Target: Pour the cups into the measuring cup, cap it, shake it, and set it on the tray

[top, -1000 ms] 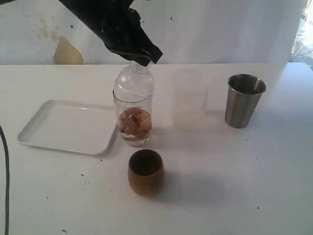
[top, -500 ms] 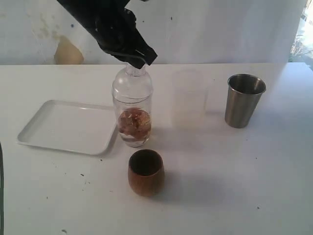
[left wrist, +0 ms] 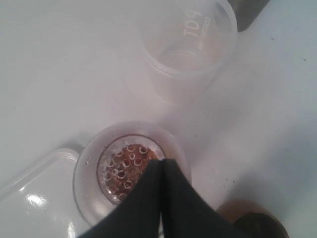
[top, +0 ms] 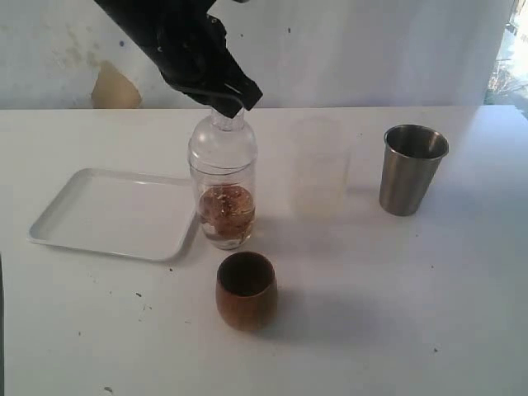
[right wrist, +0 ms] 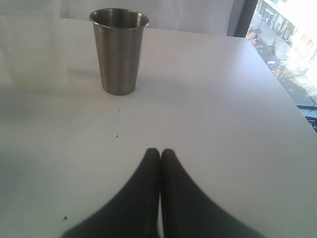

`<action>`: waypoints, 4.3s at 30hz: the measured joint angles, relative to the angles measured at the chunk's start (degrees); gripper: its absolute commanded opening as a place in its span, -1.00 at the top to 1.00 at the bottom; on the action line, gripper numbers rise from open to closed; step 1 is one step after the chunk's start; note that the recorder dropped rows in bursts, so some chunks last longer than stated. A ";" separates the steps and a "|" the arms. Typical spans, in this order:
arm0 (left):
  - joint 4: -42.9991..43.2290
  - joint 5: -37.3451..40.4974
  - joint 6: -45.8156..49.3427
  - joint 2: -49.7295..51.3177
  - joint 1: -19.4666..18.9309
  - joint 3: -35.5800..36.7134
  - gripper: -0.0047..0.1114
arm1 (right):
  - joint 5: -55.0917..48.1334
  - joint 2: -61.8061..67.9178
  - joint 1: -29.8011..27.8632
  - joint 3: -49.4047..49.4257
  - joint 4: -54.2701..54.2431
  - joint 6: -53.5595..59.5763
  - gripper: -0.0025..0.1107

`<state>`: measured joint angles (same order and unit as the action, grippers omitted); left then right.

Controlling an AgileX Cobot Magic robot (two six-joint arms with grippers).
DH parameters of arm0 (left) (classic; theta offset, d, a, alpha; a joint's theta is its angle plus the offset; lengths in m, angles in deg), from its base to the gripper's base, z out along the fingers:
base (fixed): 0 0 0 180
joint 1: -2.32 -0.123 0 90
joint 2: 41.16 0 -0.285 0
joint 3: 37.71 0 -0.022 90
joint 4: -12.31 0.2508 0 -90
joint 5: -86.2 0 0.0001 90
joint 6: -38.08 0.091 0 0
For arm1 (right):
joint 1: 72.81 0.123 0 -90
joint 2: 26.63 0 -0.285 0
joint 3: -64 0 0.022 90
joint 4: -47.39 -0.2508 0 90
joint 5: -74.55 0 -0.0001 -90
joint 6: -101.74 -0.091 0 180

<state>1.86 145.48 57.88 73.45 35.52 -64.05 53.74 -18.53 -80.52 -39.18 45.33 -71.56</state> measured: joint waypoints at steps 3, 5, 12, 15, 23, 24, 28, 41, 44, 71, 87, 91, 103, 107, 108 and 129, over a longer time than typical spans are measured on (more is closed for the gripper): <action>0.00 -0.62 0.00 0.00 0.00 0.00 0.92 | 0.00 0.00 0.00 0.00 -0.03 0.00 0.96; 0.00 -0.91 -0.12 0.00 0.00 0.00 0.92 | 0.00 0.00 0.00 0.00 -0.12 0.00 0.96; 0.26 -1.10 -0.12 -0.30 0.00 0.20 0.92 | 0.00 0.00 0.00 0.00 -0.15 0.00 0.96; 0.26 -1.10 -0.12 -0.94 0.00 0.20 0.92 | 0.00 0.00 0.00 0.00 -0.15 0.00 0.96; 0.26 -2.43 -0.12 -2.34 0.00 0.20 0.92 | 0.00 0.00 0.00 0.00 -0.15 0.00 0.96; 0.40 -3.38 -0.12 -2.46 0.00 0.20 0.92 | 0.00 0.00 0.00 0.00 -0.15 0.00 0.96; 0.53 -6.28 -0.12 -2.70 0.00 0.61 0.92 | 0.00 0.00 0.00 0.00 -0.15 0.00 0.96; 6.20 -11.19 -1.74 -3.19 0.00 7.17 0.92 | 0.00 0.00 0.00 0.00 -0.25 0.00 0.96; 6.20 -11.19 -1.74 -3.19 0.00 7.17 0.92 | 0.00 0.00 0.00 0.00 -0.25 0.00 0.96; 5.63 -15.23 -3.13 -6.34 0.00 10.15 -0.33 | 0.00 0.00 0.00 0.00 -0.25 -1.16 0.96; -0.87 -13.68 3.52 -3.07 0.00 11.19 0.14 | 0.00 0.00 0.00 0.00 -0.25 -1.65 0.96; -0.41 -14.44 3.77 -3.07 0.00 11.19 0.91 | 0.00 0.00 0.00 0.00 -0.25 -1.65 0.96; -1.12 -15.10 4.15 -3.07 0.00 10.83 0.92 | 0.00 0.00 0.00 0.00 -0.25 -1.65 0.96; -2.94 -17.12 4.15 -3.07 0.00 10.62 0.92 | 0.00 0.00 0.00 0.00 -0.25 -1.65 0.96; -3.07 -17.22 4.15 -3.07 0.00 10.62 0.92 | 0.00 0.00 0.00 0.00 -0.25 -1.65 0.96; -1.83 -13.46 1.70 -6.39 0.00 10.74 0.92 | 0.00 0.00 0.00 0.00 -0.25 -1.77 0.96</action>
<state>0.03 132.02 59.58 67.06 35.52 -53.32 53.74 -18.53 -80.52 -39.18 45.08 -73.33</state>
